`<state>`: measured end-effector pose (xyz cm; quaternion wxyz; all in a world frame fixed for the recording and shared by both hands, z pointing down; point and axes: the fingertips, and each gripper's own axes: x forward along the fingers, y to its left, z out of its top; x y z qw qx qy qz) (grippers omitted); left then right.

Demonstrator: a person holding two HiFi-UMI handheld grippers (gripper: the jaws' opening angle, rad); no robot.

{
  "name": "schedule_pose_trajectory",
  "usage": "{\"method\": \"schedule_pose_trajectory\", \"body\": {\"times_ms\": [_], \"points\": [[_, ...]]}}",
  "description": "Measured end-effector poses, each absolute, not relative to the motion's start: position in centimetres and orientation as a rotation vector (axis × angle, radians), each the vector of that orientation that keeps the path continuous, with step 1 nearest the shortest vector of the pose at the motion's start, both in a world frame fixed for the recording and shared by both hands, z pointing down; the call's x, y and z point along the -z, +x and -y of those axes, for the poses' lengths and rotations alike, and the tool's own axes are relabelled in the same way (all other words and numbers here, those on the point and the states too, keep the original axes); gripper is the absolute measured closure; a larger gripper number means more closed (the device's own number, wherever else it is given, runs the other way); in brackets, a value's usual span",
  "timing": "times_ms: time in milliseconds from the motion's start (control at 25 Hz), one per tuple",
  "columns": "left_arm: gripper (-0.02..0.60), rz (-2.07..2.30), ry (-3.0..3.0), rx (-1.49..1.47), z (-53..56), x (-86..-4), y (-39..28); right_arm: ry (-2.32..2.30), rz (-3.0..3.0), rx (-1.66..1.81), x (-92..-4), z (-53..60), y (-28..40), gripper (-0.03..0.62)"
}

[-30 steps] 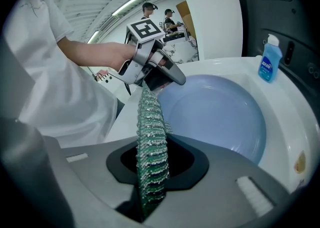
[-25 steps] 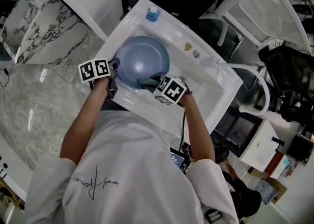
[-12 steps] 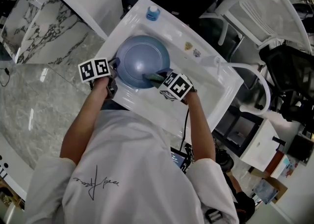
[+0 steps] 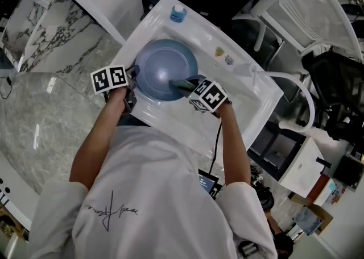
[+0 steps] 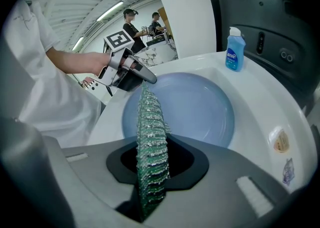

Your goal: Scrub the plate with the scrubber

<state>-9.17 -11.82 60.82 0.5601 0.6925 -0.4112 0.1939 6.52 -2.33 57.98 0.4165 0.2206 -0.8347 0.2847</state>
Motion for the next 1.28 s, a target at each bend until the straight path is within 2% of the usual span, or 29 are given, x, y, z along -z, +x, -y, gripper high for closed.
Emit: {"method": "schedule_pose_trajectory", "body": {"times_ms": [1280], "points": [[0.488,0.953,1.638,-0.475,11.7,-60.7,-9.1,0.956,2.03,-0.663,-58.1,9.1,11.8,0.534]]}}
